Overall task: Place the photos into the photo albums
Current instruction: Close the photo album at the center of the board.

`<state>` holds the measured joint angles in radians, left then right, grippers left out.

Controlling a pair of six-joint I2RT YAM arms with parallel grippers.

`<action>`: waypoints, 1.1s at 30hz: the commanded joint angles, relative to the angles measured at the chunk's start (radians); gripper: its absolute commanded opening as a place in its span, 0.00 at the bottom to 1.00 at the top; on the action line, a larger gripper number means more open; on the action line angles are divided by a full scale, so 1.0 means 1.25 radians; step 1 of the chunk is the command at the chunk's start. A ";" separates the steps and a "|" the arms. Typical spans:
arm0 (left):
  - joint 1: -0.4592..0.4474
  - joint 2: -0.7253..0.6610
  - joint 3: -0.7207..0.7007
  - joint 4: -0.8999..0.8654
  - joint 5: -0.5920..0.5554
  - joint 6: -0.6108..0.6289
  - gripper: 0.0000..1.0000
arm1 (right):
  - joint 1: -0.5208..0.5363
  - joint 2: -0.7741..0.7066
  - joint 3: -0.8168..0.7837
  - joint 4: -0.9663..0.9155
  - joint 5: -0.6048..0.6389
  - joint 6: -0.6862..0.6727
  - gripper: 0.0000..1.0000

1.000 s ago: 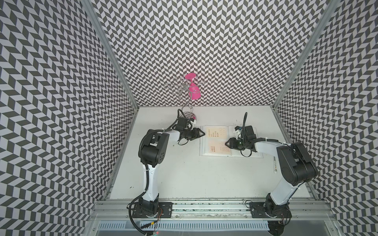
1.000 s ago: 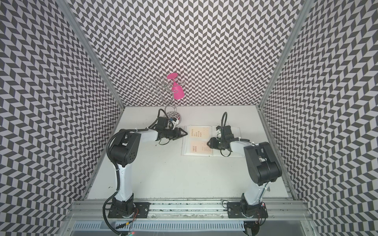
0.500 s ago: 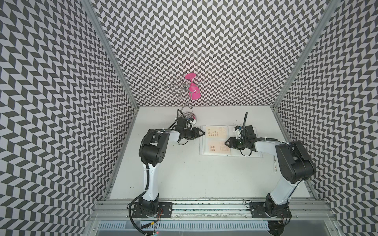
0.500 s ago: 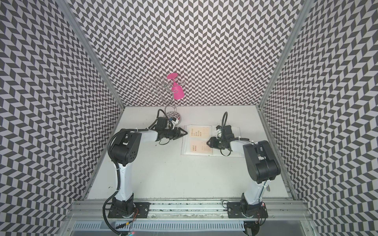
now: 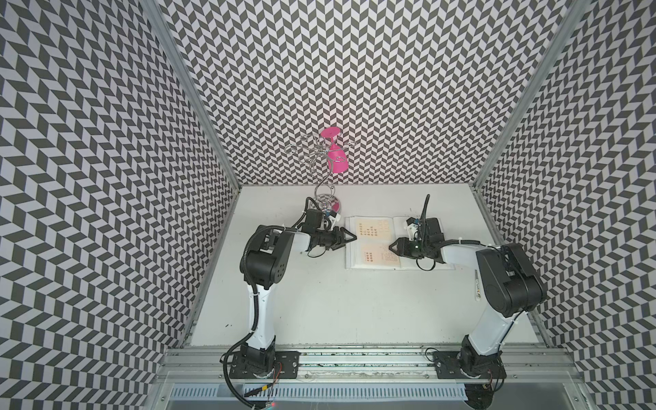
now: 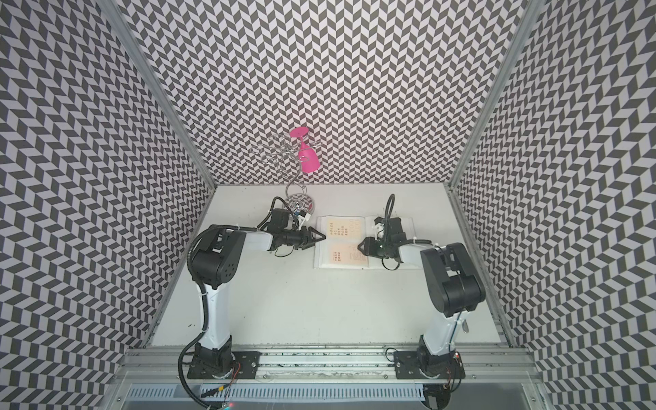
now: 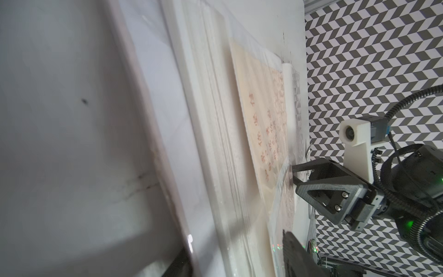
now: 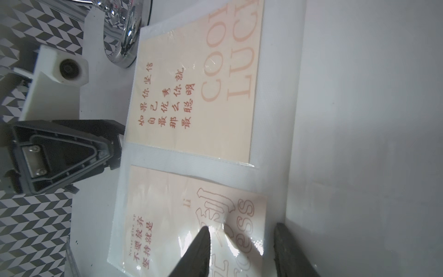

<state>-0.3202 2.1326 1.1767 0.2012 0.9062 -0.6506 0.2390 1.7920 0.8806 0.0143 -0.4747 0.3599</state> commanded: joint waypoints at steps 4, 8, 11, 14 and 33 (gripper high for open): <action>-0.037 -0.043 0.004 -0.050 0.030 -0.011 0.55 | 0.009 0.044 -0.034 -0.032 -0.004 0.002 0.44; -0.048 -0.048 0.020 -0.091 -0.002 0.011 0.54 | 0.011 0.031 -0.036 -0.038 -0.004 -0.001 0.44; -0.048 -0.042 0.029 -0.102 -0.008 0.013 0.49 | 0.017 0.022 -0.038 -0.041 -0.005 -0.002 0.45; -0.048 -0.038 0.029 -0.101 -0.008 0.007 0.43 | 0.022 0.015 -0.037 -0.045 -0.007 -0.003 0.45; -0.005 -0.191 0.019 -0.337 -0.086 0.092 0.00 | 0.026 -0.171 0.096 -0.246 0.067 -0.024 0.52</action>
<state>-0.3351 1.9579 1.1938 -0.1085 0.8585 -0.6155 0.2665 1.6161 0.9691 -0.2256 -0.4191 0.3534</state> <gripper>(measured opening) 0.137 0.518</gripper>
